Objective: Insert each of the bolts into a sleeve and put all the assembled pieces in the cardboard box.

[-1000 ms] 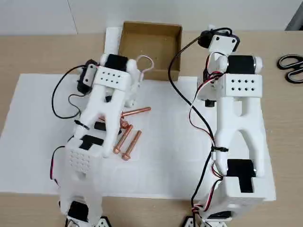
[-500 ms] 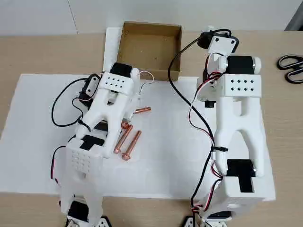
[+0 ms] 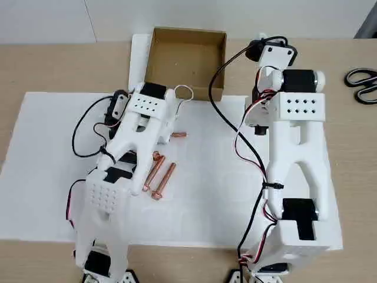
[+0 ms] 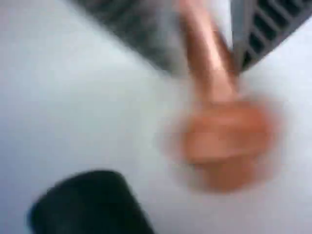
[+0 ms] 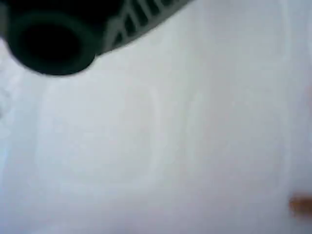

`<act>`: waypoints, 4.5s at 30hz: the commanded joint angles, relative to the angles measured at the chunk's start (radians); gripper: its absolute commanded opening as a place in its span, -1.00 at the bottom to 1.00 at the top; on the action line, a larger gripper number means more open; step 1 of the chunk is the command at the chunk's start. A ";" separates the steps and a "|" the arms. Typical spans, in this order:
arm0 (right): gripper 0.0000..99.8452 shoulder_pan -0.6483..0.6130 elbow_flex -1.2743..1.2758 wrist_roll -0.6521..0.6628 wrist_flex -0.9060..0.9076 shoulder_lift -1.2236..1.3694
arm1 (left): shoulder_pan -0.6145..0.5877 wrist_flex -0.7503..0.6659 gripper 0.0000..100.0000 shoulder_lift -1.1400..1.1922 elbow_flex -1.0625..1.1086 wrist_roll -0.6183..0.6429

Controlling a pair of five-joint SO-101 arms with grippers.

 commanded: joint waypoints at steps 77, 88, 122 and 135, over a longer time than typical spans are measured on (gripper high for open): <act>-0.99 -0.435 2.038 0.055 -1.503 -1.940 | 0.382 -0.760 -0.98 -1.565 0.952 -1.442; -0.99 -0.435 2.039 0.055 -1.503 -1.933 | 0.388 -0.807 -0.99 -1.705 1.225 -1.439; -0.99 -0.435 2.030 0.054 -1.392 -1.942 | 0.382 -1.065 -0.94 -1.777 1.624 -1.580; -0.99 -0.435 2.030 0.054 -1.392 -1.942 | 0.272 -0.867 -0.35 -1.777 1.484 -1.585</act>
